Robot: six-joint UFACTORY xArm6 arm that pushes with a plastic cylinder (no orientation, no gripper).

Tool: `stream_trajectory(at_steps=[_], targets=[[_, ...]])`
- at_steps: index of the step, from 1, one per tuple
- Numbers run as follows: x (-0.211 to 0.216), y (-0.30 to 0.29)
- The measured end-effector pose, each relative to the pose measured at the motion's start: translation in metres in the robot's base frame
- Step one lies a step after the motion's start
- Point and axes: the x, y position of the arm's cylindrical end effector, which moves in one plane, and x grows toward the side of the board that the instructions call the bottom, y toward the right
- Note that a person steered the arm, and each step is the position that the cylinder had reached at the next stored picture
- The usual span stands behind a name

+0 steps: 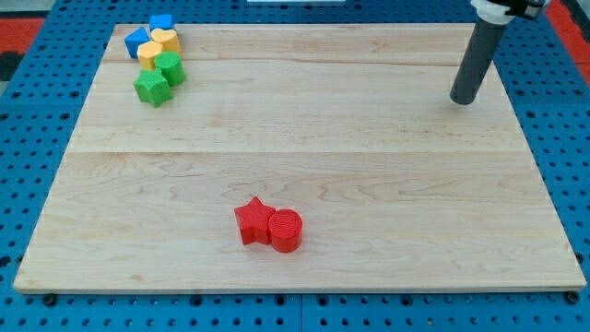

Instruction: Move your hand to the top side of the red circle

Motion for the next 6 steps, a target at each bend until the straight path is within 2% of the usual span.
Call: stream_trajectory(at_steps=[2, 3, 6], targets=[[0.042, 0.001], [0.075, -0.025], [0.096, -0.14]])
